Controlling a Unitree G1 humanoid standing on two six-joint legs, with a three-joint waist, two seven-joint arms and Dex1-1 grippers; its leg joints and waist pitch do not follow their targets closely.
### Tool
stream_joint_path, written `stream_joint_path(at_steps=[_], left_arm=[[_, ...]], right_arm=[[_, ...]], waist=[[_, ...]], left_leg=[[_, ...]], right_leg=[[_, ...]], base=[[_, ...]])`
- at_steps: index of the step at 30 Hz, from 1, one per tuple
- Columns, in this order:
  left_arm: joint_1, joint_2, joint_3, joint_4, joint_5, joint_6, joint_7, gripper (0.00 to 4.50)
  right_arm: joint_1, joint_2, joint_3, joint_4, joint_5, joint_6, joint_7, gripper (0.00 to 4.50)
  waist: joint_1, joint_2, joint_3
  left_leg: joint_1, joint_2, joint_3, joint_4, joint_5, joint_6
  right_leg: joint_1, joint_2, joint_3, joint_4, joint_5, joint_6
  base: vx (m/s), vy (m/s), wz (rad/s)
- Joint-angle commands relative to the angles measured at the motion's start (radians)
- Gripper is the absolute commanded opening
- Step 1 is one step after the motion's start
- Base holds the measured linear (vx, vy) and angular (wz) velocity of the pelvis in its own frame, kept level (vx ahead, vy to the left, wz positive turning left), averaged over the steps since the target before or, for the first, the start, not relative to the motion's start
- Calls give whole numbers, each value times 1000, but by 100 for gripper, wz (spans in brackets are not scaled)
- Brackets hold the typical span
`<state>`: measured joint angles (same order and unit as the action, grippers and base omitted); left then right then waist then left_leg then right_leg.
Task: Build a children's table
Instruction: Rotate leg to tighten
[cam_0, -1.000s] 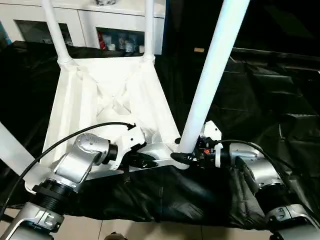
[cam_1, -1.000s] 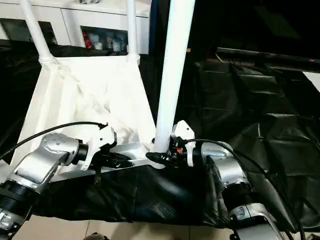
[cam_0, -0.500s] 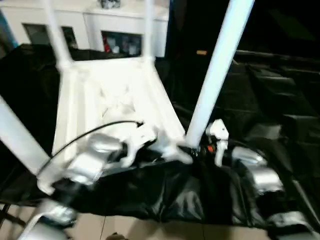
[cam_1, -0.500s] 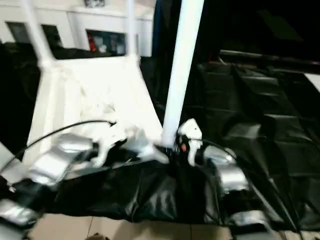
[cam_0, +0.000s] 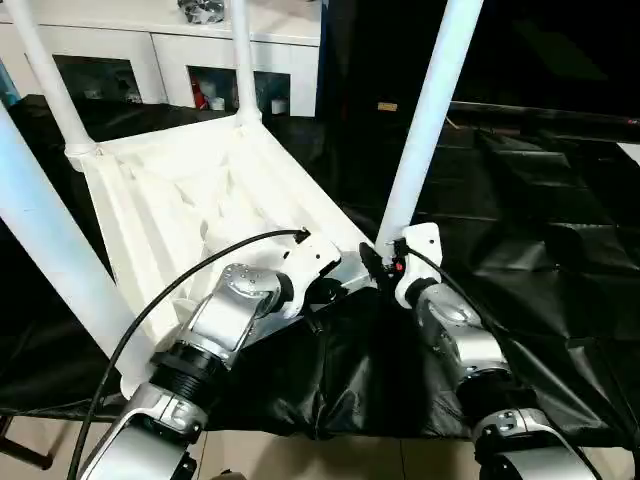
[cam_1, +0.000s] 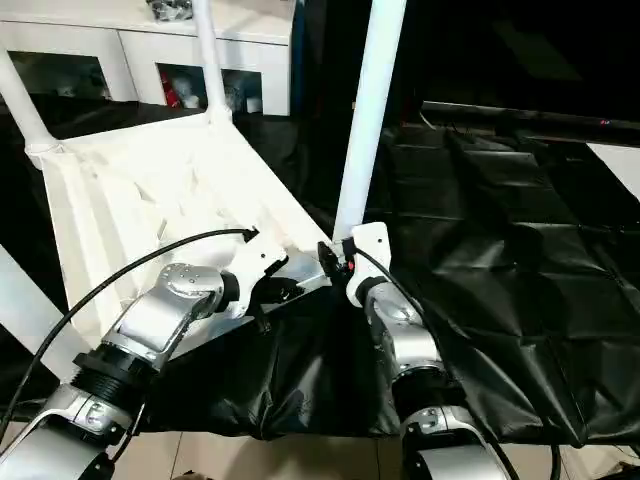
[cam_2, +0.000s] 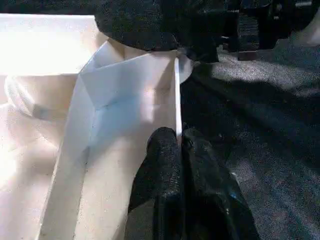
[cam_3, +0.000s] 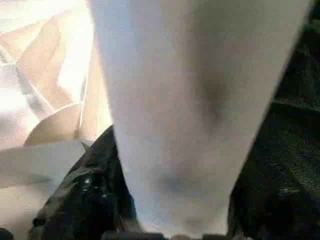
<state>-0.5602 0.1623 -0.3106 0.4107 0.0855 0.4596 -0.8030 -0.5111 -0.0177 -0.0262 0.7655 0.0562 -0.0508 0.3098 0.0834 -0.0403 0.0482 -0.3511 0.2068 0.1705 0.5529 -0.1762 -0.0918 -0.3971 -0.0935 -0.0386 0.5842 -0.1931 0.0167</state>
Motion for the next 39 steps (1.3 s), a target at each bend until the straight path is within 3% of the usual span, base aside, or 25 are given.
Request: stream_joint_path(at_steps=[1,3,4,9,11,14,19,20,22,23,26,27,29,32,34,35,36,39], left_arm=[[25,-37,-56,20,-30,-47,-41,0],[33,1,-46,27,-26,-76,-62,0],[33,1,-46,27,-26,-76,-62,0],[38,83,-33,61,-10,-151,-108,0],[40,99,-31,71,-8,-170,-123,0],[40,118,-29,93,-7,-215,-144,0],[45,146,-37,109,-50,-394,-284,0],[44,151,-43,115,-59,-433,-320,0],[42,153,-46,124,-79,-472,-366,0],[42,153,-45,126,-86,-479,-380,0],[43,149,-41,119,-124,-501,-449,0],[42,147,-40,118,-135,-520,-469,0],[30,142,-45,145,-146,-592,-513,0],[20,142,-48,176,-148,-644,-553,0],[17,147,-41,198,-154,-668,-585,0],[18,151,-41,203,-156,-683,-599,0],[20,154,-41,204,-159,-689,-609,0],[26,172,-41,213,-144,-731,-606,0]], right_arm=[[15,19,70,23,-12,16,94,329],[37,-44,96,-31,-6,8,214,338],[37,-44,96,-31,-6,8,214,349],[130,-247,129,-227,54,12,532,367],[158,-308,125,-276,79,18,607,367],[189,-393,104,-322,100,26,682,367],[234,-570,17,-350,119,47,774,367],[239,-597,-11,-349,123,55,769,367],[244,-627,-42,-342,126,56,748,367],[244,-634,-52,-335,125,51,736,367],[227,-642,-89,-302,116,48,650,367],[220,-638,-98,-294,116,56,622,367],[228,-608,-92,-328,119,64,586,367],[239,-585,-79,-355,115,59,573,367],[240,-549,-75,-368,115,65,550,367],[239,-537,-75,-372,114,65,541,367],[239,-527,-75,-377,114,67,535,367],[233,-492,-60,-377,103,61,501,367]], waist=[[-3,3,-37],[-1,5,-41],[3,4,-42],[19,-2,-50],[21,-4,-54],[21,-4,-53],[22,-8,-53],[22,-3,-53],[23,-2,-55],[23,-4,-56],[27,7,-57],[29,6,-61],[30,14,-64],[32,12,-66],[33,12,-65],[33,-2,-64],[36,4,-64],[36,3,-63]], left_leg=[[0,12,-7,-82,-419,-10],[0,14,-1,-78,-384,1],[-5,14,0,-77,-354,10],[1,17,14,-63,-271,62],[-11,16,11,-61,-215,71],[-12,15,13,-56,-198,79],[-10,15,13,-53,-223,81],[-9,15,13,-54,-227,79],[-6,15,14,-52,-219,79],[-4,15,16,-49,-216,80],[-3,15,17,-48,-204,74],[-1,17,18,-46,-194,75],[-3,17,18,-42,-168,81],[-9,18,19,-38,-150,95],[-8,19,20,-38,-157,96],[-9,20,21,-40,-173,90],[-8,21,20,-40,-175,87],[-10,21,18,-43,-181,75]], right_leg=[[17,-36,22,-93,-450,-97],[20,-33,25,-88,-379,-117],[28,-33,24,-82,-337,-128],[33,-32,29,-74,-234,-165],[43,-34,27,-65,-192,-171],[43,-32,26,-63,-190,-175],[40,-35,26,-71,-272,-166],[40,-36,26,-73,-298,-162],[38,-35,27,-72,-288,-164],[36,-33,27,-69,-274,-170],[35,-33,26,-67,-247,-191],[36,-32,25,-61,-213,-204],[38,-29,25,-53,-148,-221],[41,-28,21,-44,-82,-234],[40,-30,21,-44,-95,-233],[41,-31,20,-47,-125,-225],[41,-33,21,-44,-133,-224],[39,-37,22,-46,-170,-205]], base=[[0,0,0],[0,0,0],[0,0,0],[0,0,0],[0,0,0],[0,0,0],[0,0,0],[0,0,0],[0,0,0],[0,0,0],[0,0,0],[0,0,0],[0,0,0],[0,0,0],[0,0,0],[0,0,0],[0,0,0],[0,0,0]])
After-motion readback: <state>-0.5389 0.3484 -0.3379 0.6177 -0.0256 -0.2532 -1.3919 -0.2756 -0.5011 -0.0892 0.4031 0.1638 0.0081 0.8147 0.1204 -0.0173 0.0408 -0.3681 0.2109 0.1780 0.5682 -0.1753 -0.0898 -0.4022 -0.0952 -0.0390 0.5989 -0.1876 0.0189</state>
